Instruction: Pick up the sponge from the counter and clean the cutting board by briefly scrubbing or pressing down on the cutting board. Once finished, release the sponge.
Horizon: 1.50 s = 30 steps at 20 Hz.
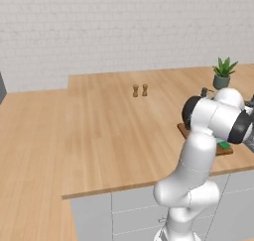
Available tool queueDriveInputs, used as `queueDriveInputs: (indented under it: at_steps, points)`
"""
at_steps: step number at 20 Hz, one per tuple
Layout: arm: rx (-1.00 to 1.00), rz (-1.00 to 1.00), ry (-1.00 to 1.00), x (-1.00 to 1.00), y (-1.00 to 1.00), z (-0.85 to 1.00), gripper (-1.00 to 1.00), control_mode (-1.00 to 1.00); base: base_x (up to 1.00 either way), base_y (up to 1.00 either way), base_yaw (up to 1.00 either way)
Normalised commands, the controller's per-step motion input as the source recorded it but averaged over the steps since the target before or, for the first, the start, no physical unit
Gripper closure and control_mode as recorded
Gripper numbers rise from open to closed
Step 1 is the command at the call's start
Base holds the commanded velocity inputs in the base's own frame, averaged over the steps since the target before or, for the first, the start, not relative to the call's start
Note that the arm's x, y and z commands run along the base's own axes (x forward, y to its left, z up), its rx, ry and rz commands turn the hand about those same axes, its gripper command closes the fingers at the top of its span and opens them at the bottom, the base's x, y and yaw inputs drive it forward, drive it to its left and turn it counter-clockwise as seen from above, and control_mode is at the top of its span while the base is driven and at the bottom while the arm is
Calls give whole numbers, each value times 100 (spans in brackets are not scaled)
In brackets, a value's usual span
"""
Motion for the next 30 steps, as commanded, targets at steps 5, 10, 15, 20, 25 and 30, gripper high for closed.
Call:
queueDriveInputs:
  at_steps: [5,10,15,20,25,30]
  points:
    - [-15,22,-1,0,100,21,100,-100,0,0,0]
    - [-9,22,0,0,100,15,100,-100,0,0,0]
    - [3,11,0,17,97,16,100,-100,0,0,0]
    - [7,0,-5,23,78,18,100,-100,0,0,0]
    - [8,0,-5,24,68,17,-100,-100,0,0,0]
    - [3,0,-2,17,35,0,-100,-100,0,0,0]
